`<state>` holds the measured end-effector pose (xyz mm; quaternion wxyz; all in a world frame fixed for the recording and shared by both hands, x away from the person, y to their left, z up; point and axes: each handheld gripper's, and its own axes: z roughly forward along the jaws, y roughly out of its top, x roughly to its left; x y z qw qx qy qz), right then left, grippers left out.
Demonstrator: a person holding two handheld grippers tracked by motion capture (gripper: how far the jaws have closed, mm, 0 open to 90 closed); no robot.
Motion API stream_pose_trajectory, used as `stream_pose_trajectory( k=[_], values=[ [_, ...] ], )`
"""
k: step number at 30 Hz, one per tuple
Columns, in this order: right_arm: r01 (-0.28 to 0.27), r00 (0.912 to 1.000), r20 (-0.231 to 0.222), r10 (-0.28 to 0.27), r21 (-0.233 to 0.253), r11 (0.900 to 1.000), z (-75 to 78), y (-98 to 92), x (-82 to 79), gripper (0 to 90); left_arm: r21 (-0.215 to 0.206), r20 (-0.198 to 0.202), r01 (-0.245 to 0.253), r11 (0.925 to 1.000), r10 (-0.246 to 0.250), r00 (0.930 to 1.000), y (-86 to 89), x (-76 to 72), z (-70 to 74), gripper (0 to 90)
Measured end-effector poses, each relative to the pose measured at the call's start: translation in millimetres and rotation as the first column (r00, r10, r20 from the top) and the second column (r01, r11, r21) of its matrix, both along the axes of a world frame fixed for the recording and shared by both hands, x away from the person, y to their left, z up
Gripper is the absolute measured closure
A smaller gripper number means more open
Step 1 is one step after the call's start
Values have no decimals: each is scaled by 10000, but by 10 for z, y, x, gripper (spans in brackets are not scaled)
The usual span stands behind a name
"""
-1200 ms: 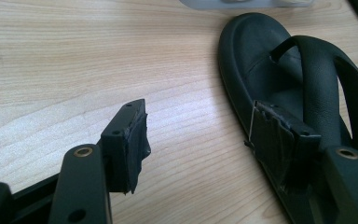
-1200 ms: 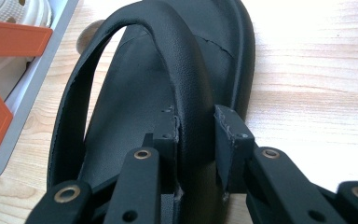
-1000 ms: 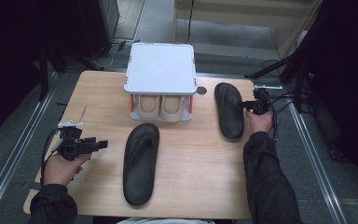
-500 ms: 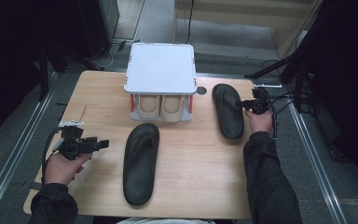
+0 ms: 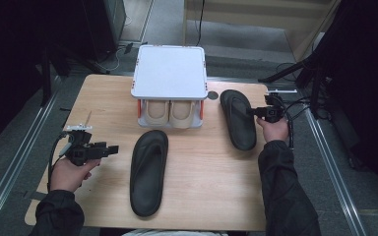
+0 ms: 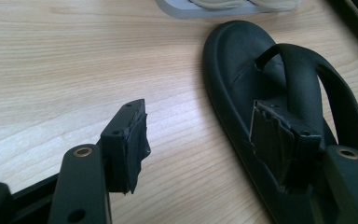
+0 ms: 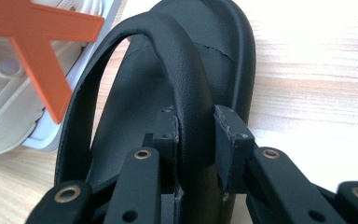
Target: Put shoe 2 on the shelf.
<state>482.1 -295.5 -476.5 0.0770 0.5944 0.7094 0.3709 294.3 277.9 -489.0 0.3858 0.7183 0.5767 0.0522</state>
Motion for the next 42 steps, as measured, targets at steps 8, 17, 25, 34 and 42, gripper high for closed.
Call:
stream_pose_trajectory(
  k=[8,17,25,34,42],
  values=[
    [-236,9997,22,236,85,9997,81,34,-188,730,-3,43,343,9994,-343,9994,-83,78,0,371],
    [-602,9981,173,599,148,9981,149,95,-419,729,24,32,741,9973,-741,9972,-192,198,6,374],
    [-777,9967,249,772,198,9968,200,127,-647,728,-26,-34,991,9951,-991,9951,-277,288,9,372],
    [-1129,9929,407,1114,361,9930,249,184,-913,728,-15,-40,1177,9930,-1177,9930,-363,370,19,372],
    [-1439,9890,408,1424,362,9889,241,279,-1150,729,-10,-37,1367,9906,-1367,9906,-439,413,24,378]
  ],
)
